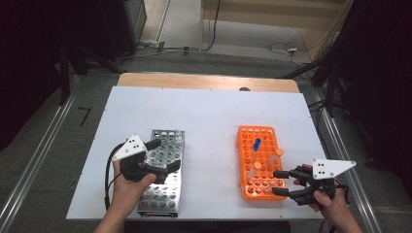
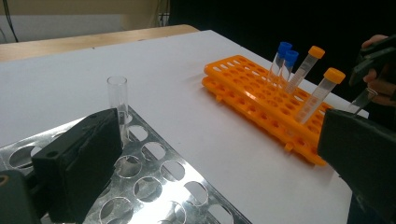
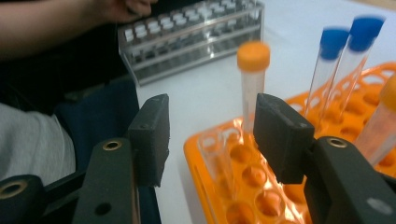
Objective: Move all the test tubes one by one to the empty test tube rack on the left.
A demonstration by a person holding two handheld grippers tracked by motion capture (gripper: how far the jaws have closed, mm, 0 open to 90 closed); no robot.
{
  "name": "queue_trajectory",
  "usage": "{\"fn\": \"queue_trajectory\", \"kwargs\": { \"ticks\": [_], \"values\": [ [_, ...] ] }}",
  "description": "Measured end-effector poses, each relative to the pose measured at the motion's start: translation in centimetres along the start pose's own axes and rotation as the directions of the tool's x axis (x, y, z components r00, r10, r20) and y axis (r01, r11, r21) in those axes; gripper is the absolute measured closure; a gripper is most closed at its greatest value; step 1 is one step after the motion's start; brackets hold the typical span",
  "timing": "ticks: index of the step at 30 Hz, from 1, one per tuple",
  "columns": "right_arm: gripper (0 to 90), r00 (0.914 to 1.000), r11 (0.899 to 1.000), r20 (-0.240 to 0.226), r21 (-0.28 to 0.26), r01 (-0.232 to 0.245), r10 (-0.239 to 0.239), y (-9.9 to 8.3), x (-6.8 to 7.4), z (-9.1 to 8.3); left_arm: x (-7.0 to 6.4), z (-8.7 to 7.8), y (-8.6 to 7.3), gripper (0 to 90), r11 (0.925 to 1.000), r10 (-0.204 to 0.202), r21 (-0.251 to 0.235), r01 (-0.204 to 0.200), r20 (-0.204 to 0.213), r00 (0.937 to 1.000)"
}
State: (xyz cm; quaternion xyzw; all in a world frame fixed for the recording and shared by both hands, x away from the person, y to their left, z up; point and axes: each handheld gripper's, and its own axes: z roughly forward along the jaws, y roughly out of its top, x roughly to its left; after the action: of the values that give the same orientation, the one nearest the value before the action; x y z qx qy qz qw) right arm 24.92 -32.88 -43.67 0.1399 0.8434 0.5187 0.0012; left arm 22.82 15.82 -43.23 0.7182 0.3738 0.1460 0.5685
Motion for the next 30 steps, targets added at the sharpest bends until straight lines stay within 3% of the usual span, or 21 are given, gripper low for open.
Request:
{"fn": "queue_trajectory", "kwargs": {
  "ticks": [13,18,23,30],
  "values": [
    [56.4,0.9993,0.992,-0.039,0.124,0.005,-0.001,-2.3,-1.4,1.5,0.0,0.1,0.0,0.1,1.0000,-0.001,0.005,0.001,-0.001,1.0000],
    [62.6,0.9987,0.985,-0.047,0.172,0.027,-0.020,-2.7,-1.4,2.6,-0.1,0.2,-0.1,0.1,1.0000,0.001,0.009,0.000,-0.002,1.0000],
    [72.0,0.9993,0.986,-0.022,0.161,0.032,-0.029,-2.9,-1.7,2.6,-0.1,0.3,-0.1,0.1,0.9999,0.003,0.012,-0.003,-0.004,1.0000],
    [73.9,0.9995,0.988,-0.024,0.155,0.025,-0.022,-2.7,-1.8,2.6,-0.2,0.4,-0.1,0.2,0.9999,0.005,0.013,-0.005,-0.003,1.0000]
  ]
}}
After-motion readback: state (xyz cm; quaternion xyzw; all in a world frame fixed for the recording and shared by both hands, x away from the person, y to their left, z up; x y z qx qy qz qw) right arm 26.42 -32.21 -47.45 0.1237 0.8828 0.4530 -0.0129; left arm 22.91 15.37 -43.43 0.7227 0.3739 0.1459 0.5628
